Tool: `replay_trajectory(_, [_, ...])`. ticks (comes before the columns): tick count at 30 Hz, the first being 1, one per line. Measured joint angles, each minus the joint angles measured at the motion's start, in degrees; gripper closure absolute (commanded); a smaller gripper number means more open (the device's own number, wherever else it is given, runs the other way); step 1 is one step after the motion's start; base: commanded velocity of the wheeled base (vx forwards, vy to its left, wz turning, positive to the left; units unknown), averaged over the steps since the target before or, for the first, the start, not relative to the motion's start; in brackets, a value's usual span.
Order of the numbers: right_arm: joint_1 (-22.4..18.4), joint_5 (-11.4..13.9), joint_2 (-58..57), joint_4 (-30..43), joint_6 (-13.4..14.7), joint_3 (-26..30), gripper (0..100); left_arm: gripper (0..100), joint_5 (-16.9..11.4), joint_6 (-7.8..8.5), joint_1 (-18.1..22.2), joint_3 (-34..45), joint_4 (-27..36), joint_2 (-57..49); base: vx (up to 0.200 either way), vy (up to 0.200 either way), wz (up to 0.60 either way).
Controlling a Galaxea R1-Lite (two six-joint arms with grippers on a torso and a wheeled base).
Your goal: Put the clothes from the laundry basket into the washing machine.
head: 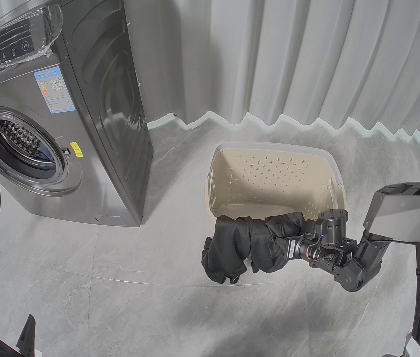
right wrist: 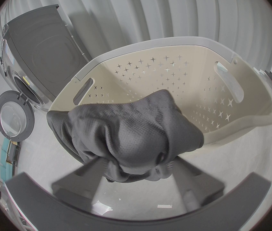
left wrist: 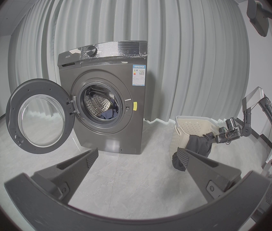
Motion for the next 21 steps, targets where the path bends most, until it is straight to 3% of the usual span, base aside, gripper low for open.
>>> replay_trajectory(8, [0.16, 0.30, -0.48, -0.60, 0.63, 1.18, 100, 0, 0.01, -0.06, -0.02, 0.00, 0.02, 0.00, 0.000, 0.000, 0.00])
replay_trajectory(21, [1.29, 0.30, -14.53, -3.67, 0.79, 12.92, 100, 0, 0.01, -0.04, 0.00, 0.00, 0.02, 0.00, 0.000, 0.000, 0.00])
